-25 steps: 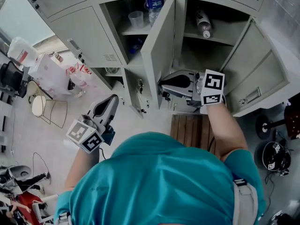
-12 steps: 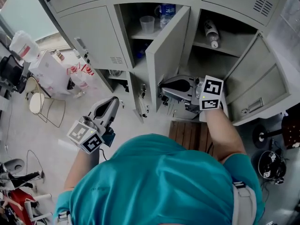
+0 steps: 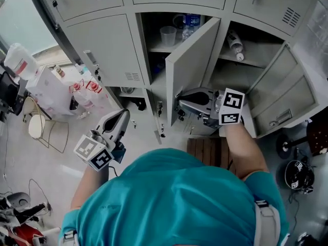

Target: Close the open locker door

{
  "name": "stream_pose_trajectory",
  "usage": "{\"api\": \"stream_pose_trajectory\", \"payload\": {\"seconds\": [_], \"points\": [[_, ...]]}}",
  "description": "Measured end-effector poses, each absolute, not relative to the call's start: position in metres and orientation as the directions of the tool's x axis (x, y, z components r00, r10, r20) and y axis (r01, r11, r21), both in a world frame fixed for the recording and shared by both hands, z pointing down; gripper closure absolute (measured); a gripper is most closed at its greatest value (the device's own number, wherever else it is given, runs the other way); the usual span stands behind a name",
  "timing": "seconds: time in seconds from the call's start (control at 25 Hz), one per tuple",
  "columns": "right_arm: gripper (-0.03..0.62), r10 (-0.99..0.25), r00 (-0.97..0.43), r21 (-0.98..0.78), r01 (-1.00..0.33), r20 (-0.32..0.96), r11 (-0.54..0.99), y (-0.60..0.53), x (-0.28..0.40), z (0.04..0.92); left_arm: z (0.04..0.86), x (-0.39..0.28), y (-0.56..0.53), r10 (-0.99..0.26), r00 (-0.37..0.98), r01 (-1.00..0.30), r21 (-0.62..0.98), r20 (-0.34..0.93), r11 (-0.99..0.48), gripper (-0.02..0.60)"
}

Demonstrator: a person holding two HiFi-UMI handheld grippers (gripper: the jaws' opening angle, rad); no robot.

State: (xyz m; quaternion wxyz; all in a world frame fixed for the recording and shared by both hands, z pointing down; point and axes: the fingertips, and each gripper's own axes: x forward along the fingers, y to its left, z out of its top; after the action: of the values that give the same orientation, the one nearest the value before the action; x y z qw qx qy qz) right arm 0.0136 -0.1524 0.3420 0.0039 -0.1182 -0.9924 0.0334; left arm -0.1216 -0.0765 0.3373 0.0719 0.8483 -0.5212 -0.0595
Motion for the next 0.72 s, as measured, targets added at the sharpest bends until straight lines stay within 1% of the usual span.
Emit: {"api": "stream_pose_trajectory", "payload": {"seconds": [0.32, 0.72], "points": [[0.592, 0.113, -0.993, -0.065, 0.112, 0.019, 0.992, -0.171, -0.025, 0.342, 0.331, -0.166, -0.102, -0.847, 0.530, -0.830, 0.182, -0.041, -0.528, 0.577], [0.592, -0.033, -0.999, -0.082, -0.035, 0.018, 0.996, -0.198, -0.064, 0.341, 0.330, -0.220, -0.125, -0.808, 0.587, -0.787, 0.197, -0.050, -0.584, 0.578]]}}
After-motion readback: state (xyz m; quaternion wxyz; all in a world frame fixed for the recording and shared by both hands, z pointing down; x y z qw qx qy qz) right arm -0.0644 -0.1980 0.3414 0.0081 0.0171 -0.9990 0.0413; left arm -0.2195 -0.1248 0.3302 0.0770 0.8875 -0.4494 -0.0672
